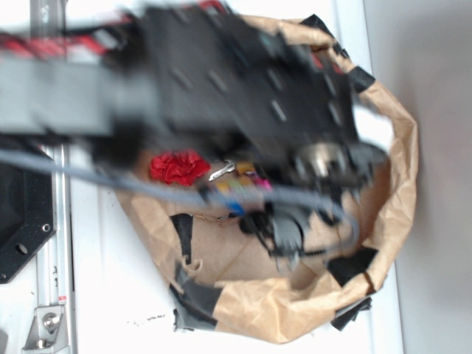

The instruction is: Grab the multicolored rope.

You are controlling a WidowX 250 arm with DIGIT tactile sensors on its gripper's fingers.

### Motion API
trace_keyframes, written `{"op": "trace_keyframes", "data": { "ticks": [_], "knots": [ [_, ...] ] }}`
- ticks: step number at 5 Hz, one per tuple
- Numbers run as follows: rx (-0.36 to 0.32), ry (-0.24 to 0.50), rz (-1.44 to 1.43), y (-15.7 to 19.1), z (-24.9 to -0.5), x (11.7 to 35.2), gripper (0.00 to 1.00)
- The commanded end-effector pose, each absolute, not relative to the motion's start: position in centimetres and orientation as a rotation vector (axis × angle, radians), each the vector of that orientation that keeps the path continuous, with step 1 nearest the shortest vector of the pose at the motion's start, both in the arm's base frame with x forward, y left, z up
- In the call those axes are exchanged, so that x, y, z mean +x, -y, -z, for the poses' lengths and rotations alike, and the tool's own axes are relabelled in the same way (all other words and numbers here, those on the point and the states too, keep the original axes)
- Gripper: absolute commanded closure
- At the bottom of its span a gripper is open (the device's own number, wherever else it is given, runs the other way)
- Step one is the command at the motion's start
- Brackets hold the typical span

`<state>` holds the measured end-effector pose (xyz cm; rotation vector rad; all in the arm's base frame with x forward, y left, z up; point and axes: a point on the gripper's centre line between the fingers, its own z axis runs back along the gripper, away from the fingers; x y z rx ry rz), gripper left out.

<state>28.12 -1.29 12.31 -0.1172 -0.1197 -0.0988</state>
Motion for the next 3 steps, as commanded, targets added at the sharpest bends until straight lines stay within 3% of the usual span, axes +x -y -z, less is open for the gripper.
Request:
{"op": "trace_keyframes", "data": {
  "ticks": [1,3],
  "knots": [
    [-0.092,0.08,0.109,-0.2,-20.6,28.1,1.0],
    [-0.04,0.062,0.099,0.9,-20.0,27.9,1.0]
  ]
}}
